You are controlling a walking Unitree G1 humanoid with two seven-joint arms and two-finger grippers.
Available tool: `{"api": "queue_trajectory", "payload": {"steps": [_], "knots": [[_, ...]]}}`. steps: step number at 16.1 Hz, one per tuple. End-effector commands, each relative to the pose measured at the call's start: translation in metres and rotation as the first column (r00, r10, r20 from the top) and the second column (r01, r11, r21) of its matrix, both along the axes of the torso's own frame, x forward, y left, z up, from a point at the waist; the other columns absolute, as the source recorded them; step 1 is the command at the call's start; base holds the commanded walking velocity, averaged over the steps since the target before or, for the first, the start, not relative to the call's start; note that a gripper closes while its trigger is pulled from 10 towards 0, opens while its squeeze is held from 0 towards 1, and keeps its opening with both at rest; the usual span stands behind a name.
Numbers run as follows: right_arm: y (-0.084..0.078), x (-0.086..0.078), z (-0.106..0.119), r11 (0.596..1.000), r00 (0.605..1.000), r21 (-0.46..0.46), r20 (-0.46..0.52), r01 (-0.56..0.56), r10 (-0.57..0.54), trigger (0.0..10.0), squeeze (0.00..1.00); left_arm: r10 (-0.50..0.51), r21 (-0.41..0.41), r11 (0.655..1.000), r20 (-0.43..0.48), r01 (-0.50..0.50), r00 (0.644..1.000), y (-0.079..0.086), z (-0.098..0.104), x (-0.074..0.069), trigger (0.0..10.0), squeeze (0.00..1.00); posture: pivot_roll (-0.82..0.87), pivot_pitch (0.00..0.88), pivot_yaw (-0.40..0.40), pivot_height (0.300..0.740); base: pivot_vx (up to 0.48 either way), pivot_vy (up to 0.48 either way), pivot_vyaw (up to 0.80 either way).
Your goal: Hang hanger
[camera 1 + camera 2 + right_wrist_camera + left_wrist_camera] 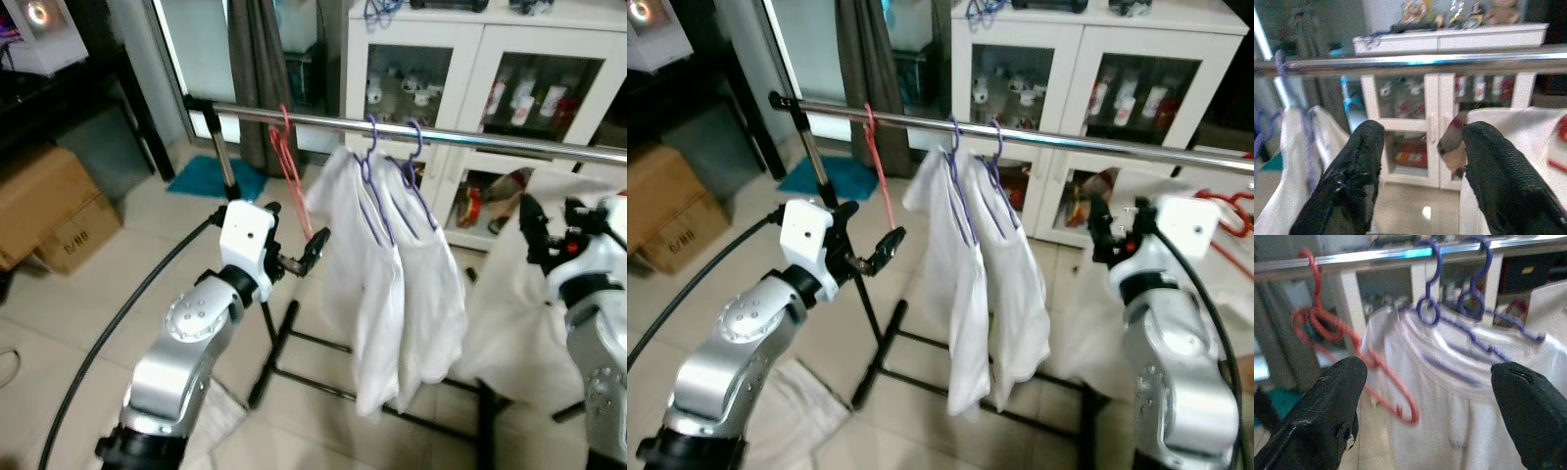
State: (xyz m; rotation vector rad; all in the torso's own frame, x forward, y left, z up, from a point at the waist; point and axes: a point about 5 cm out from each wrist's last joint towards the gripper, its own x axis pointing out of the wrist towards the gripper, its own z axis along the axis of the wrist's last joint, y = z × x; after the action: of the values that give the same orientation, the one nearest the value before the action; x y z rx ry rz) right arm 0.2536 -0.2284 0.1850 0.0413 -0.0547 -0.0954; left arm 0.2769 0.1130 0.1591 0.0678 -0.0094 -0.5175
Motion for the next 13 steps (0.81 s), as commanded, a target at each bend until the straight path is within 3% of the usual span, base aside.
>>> {"api": "queue_trajectory", "payload": {"steps": [1,5,10,13], "knots": [[0.001,-0.001,0.001,1.0,1.0,-0.026,0.008,-0.007,0.007,10.0,1.0,0.016,0.013,1.0,0.007,-0.016,1.0,0.003,0.0,0.0,10.0,0.0,0.06,0.0,0.072,0.74,0.0,-0.48,0.0],[0.01,0.0,-0.014,0.999,0.998,-0.03,-0.06,-0.019,0.017,10.0,1.0,0.018,0.023,1.0,0.001,-0.018,1.0,0.005,-0.004,-0.003,10.0,0.0,0.07,0.0,0.065,0.74,0.0,-0.48,0.0],[0.014,0.004,-0.012,0.999,0.998,-0.027,-0.05,-0.026,0.024,10.0,1.0,0.009,0.033,0.999,0.012,-0.01,1.0,0.003,-0.004,-0.004,10.0,0.0,0.07,0.0,0.06,0.74,0.0,0.0,0.0],[0.02,0.001,-0.02,1.0,0.997,-0.015,-0.078,-0.02,0.018,10.0,1.0,0.036,0.023,0.999,0.021,-0.037,0.999,0.003,-0.004,0.0,10.0,0.0,0.07,0.0,0.068,0.74,0.276,0.0,0.0]]}}
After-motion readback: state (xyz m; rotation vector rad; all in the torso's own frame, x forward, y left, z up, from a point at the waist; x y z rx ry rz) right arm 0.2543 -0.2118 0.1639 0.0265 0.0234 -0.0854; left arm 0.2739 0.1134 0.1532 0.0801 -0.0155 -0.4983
